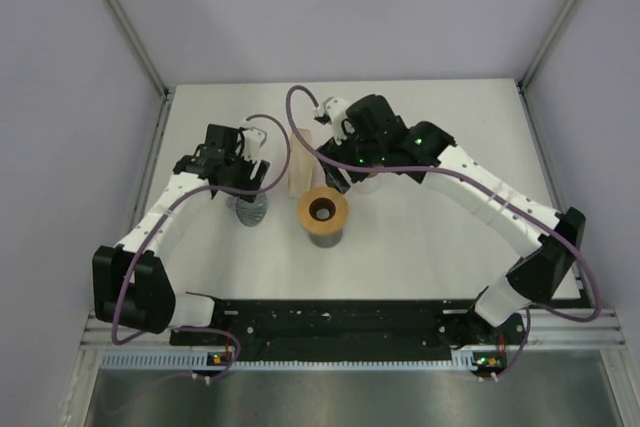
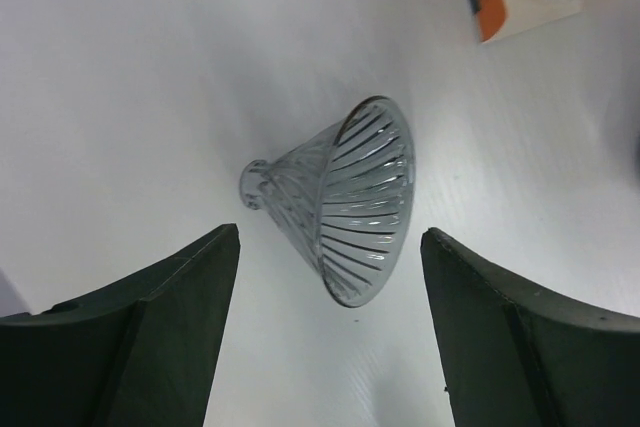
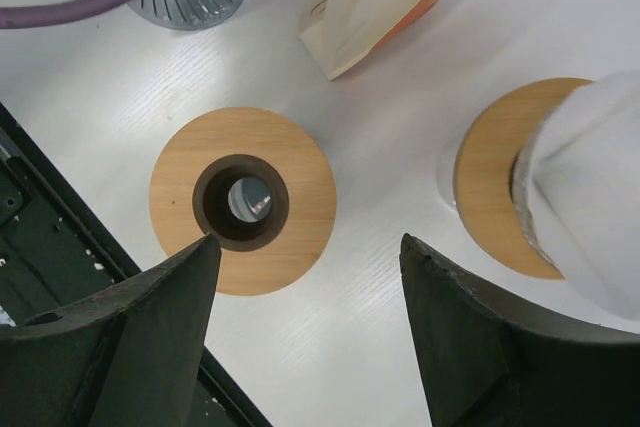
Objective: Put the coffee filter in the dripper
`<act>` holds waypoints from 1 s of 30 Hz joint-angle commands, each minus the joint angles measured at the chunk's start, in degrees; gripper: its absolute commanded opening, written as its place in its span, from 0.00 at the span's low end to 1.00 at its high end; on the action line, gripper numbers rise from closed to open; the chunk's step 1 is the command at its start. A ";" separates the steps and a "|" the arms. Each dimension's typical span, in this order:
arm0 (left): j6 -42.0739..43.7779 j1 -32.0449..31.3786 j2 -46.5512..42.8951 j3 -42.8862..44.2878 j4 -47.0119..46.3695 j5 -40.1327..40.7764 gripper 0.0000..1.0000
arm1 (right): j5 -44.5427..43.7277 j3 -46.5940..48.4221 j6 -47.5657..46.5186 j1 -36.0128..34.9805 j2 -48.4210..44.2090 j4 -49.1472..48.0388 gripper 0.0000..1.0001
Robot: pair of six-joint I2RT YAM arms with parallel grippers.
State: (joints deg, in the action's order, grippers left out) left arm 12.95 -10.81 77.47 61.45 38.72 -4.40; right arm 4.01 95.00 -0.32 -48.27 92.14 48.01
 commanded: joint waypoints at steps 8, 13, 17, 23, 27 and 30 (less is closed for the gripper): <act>5.33 -5.36 6.54 -4.23 -9.10 23.21 0.55 | -7.35 -2.45 2.08 -0.42 -9.69 -3.18 0.74; 5.51 -5.36 8.31 -4.67 -8.84 23.21 0.26 | -8.23 -2.63 1.90 -0.42 -10.49 -3.36 0.74; 5.33 -5.10 6.12 -3.10 -7.26 24.79 0.00 | -8.58 -2.89 1.81 -0.42 -10.93 -3.62 0.74; 2.61 2.17 -0.73 8.31 4.67 10.16 0.00 | -8.05 -3.51 2.16 -0.42 -11.81 -4.59 0.74; -1.60 6.15 -2.41 17.98 13.55 -8.66 0.00 | -6.57 -3.16 2.78 -0.42 -11.89 -6.17 0.74; -5.55 6.15 -4.08 20.63 15.50 -20.08 0.00 | -5.24 -2.19 5.31 -0.42 -12.16 -9.06 0.72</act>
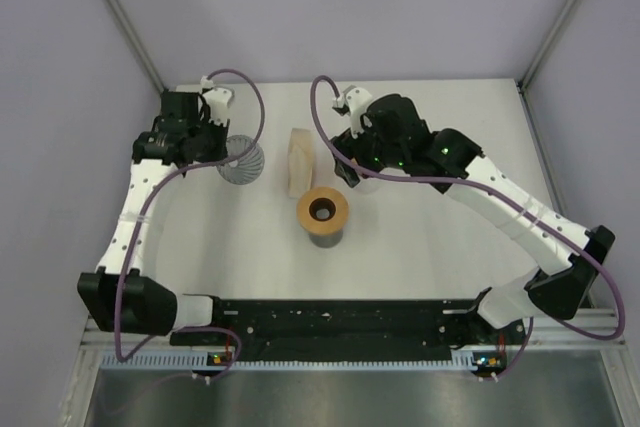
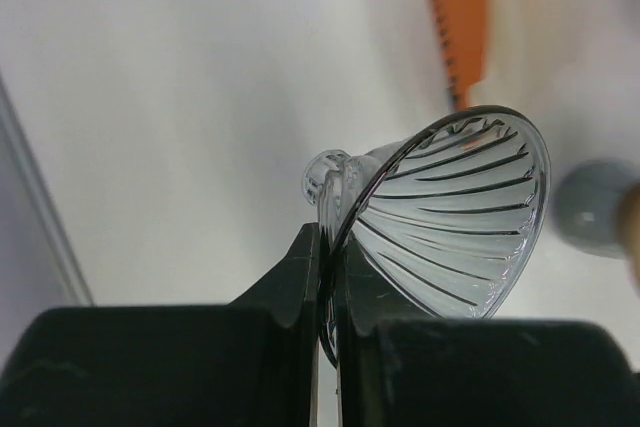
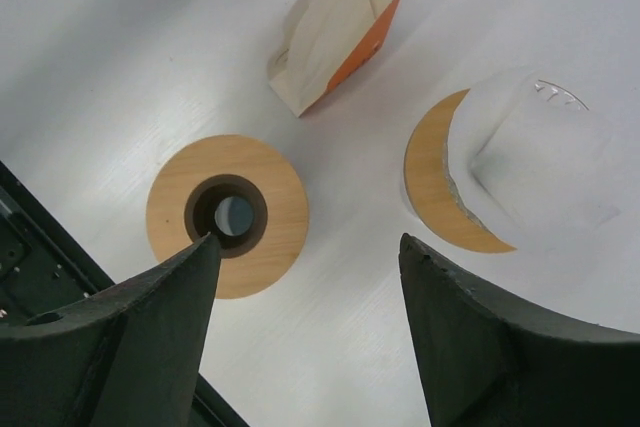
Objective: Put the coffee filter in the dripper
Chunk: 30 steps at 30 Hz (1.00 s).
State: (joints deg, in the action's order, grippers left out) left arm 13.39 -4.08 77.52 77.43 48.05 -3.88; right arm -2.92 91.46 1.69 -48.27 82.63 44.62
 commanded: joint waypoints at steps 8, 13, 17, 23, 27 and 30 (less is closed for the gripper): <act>-11.71 -3.12 0.79 12.22 13.56 -34.88 0.00 | 3.10 -0.41 9.38 -6.04 -3.09 -20.35 0.66; -13.21 -9.71 2.29 12.57 12.95 -34.88 0.00 | 0.28 0.56 9.56 -6.66 0.77 -19.05 0.63; -16.55 -11.13 3.78 12.57 11.45 -37.77 0.00 | -1.30 0.12 9.12 -6.57 2.62 -15.71 0.56; -18.39 -12.01 5.19 11.70 9.69 -39.63 0.00 | -4.37 -1.54 9.29 -6.48 3.33 -12.54 0.34; -19.19 -13.24 5.37 10.99 8.64 -39.10 0.00 | -3.59 -3.30 9.73 -6.14 3.59 -12.28 0.21; -19.45 -13.94 5.72 10.38 7.93 -38.57 0.00 | -4.37 -3.74 9.64 -5.96 4.29 -11.31 0.09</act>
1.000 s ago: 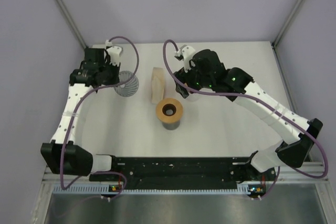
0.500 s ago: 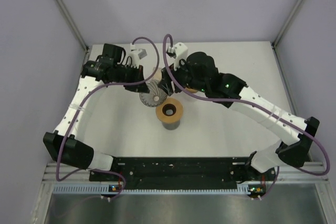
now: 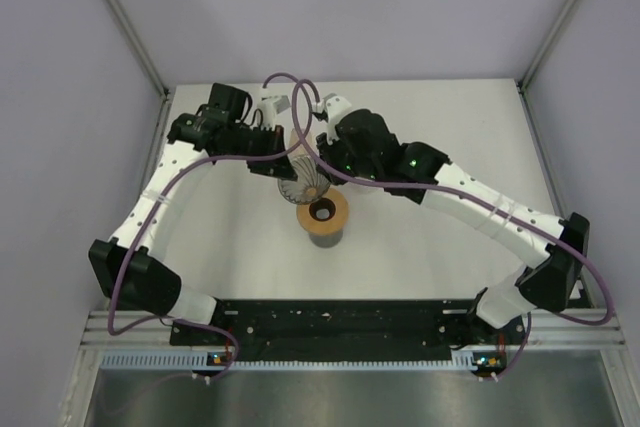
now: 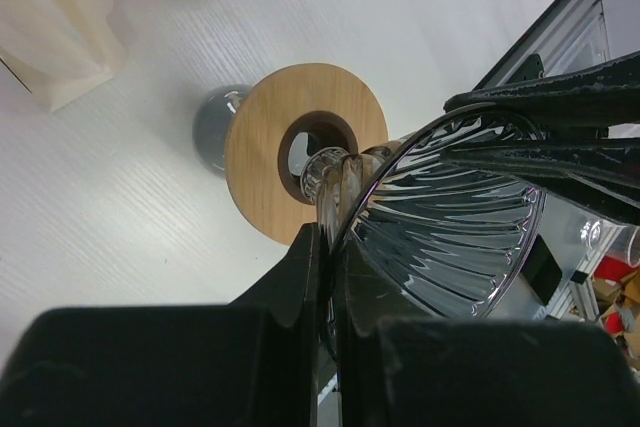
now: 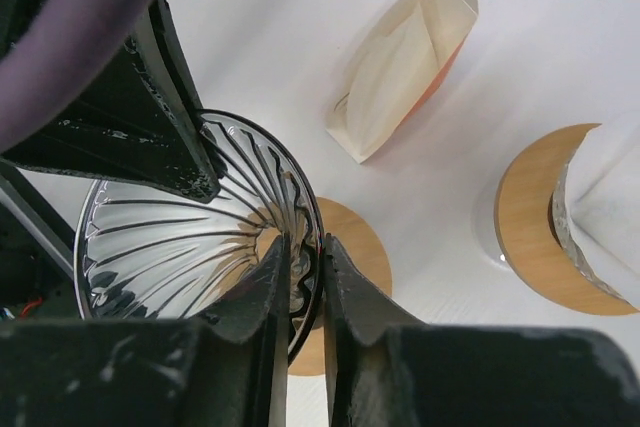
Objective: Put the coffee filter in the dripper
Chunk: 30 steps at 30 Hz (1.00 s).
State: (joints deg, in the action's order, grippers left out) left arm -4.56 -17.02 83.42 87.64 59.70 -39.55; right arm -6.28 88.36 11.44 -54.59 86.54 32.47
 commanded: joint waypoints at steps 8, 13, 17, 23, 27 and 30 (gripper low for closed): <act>-0.02 -1.79 0.08 -0.71 -4.50 -1.14 0.23 | 3.90 -3.01 0.86 3.08 0.12 1.11 0.00; -0.37 -3.02 0.25 -2.55 -5.56 -1.76 0.17 | 10.14 -4.24 1.92 5.01 -0.85 0.84 0.00; -0.36 -4.78 -0.62 -2.56 -5.47 -1.67 0.00 | 12.78 -5.47 2.71 6.16 -1.46 0.84 0.00; -0.10 -7.68 -1.50 -2.20 -5.03 -1.15 0.00 | 16.30 -6.70 3.06 8.62 -3.49 0.93 0.00; -0.36 -7.86 -0.28 -2.12 -4.33 -2.02 0.00 | 18.06 -7.67 3.41 9.94 -2.35 0.93 0.00; -0.28 -7.86 -0.36 -1.86 -3.89 -2.72 0.00 | 19.29 -7.50 3.32 10.12 -0.77 0.84 0.00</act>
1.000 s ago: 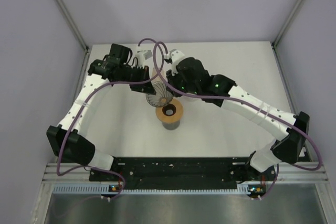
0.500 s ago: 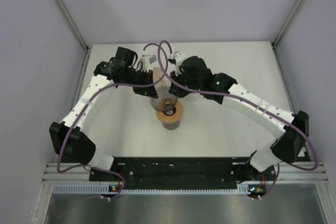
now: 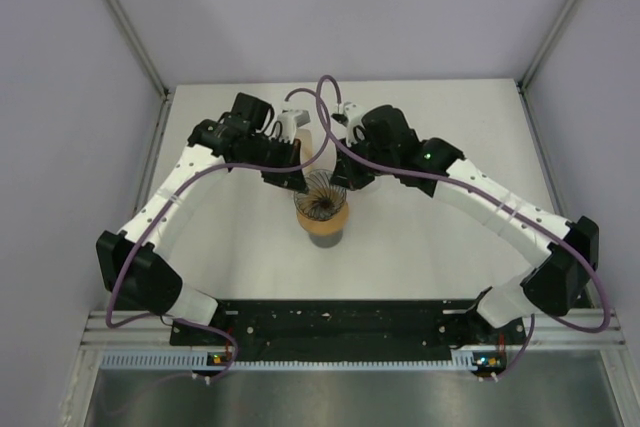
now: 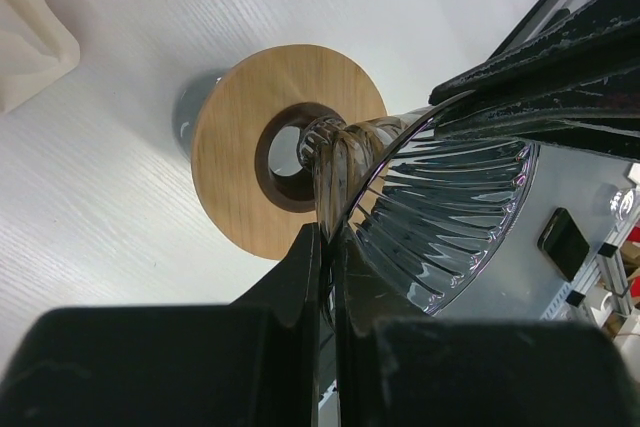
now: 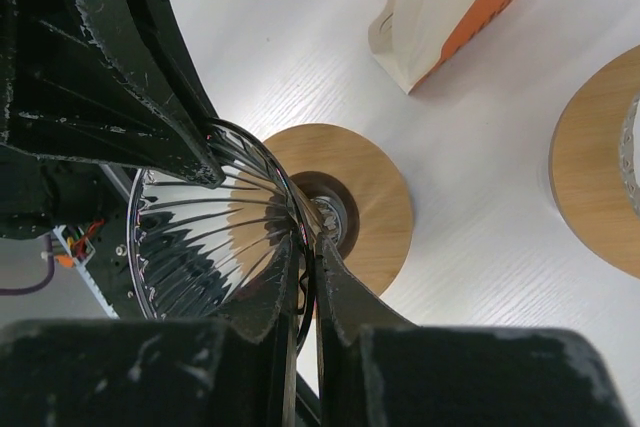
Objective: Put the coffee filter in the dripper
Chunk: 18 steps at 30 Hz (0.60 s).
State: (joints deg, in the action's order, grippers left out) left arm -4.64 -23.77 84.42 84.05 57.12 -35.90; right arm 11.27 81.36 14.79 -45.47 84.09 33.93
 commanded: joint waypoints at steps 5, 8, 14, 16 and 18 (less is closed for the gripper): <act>-0.10 -1.10 -2.69 0.59 -1.66 -5.85 0.00 | 2.00 -0.41 -0.02 1.53 3.09 -0.89 0.00; 0.25 -1.02 -1.89 0.06 -1.14 -6.02 0.00 | 2.88 -0.42 -0.11 1.70 3.88 -0.89 0.00; 0.42 -1.02 -1.19 -0.55 -1.23 -6.64 0.00 | 3.15 -0.94 -0.20 2.14 4.24 -0.80 0.00; 0.51 -0.93 -0.75 -0.99 -1.22 -6.99 0.00 | 3.15 -1.38 -0.11 2.32 4.23 -0.71 0.00; 0.51 -1.02 0.04 -1.08 -1.22 -7.17 0.00 | 3.06 -1.73 -0.11 2.58 4.41 -0.62 0.00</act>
State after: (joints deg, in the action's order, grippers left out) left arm -4.60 -23.73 84.84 82.81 58.11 -34.48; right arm 16.10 81.21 14.76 -44.05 86.78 33.80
